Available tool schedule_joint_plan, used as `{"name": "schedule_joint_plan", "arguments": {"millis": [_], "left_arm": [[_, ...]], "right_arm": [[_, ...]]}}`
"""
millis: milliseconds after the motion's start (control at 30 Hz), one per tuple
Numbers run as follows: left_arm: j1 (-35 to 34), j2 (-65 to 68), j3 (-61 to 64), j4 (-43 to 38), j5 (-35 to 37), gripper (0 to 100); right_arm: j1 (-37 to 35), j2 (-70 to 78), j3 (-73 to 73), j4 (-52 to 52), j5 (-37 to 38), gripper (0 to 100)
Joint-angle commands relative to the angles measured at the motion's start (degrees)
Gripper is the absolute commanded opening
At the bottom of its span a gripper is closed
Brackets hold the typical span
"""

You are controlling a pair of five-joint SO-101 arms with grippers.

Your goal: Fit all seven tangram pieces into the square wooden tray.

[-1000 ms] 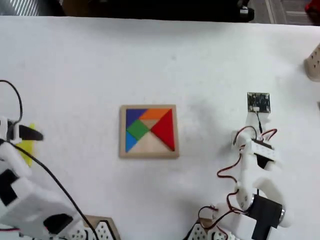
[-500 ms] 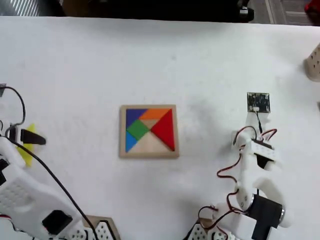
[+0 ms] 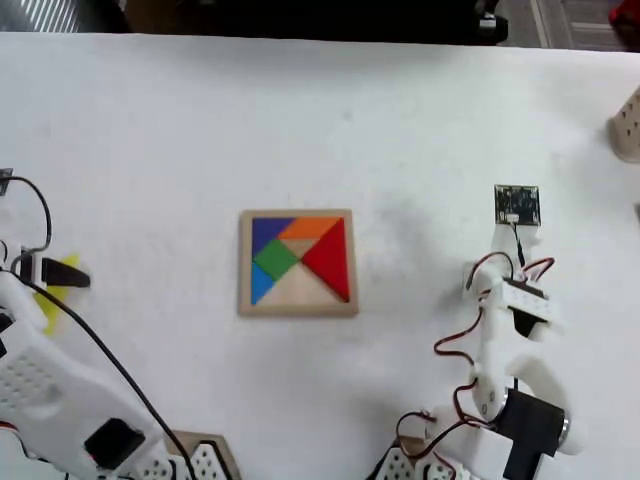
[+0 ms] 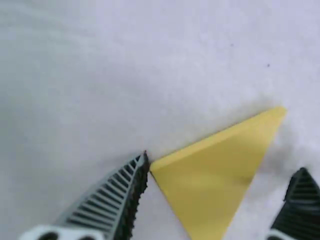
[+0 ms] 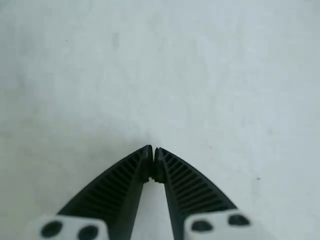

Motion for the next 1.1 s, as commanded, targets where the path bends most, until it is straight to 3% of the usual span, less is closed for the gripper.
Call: {"name": "schedule_joint_plan", "arguments": {"millis": [0,300,567,1067], "left_arm": [[-0.40,-0.75,-2.02,-0.35,-0.53,41],[2.51,-1.19,-2.55,6.15,-0.53,41],[4.09,-0.75,-1.93,7.65,-7.82,22],[4.35,-1.10,-2.20,20.04,-8.09,23]], "right_arm": [[0.40,-0.48,-0.18,-0.66,0.35,1.9],[0.40,-0.48,-0.18,-0.66,0.35,1.9],[0.40,-0.48,-0.18,-0.66,0.35,1.9],[0.48,-0.48,-0.18,-0.66,0.35,1.9]]}}
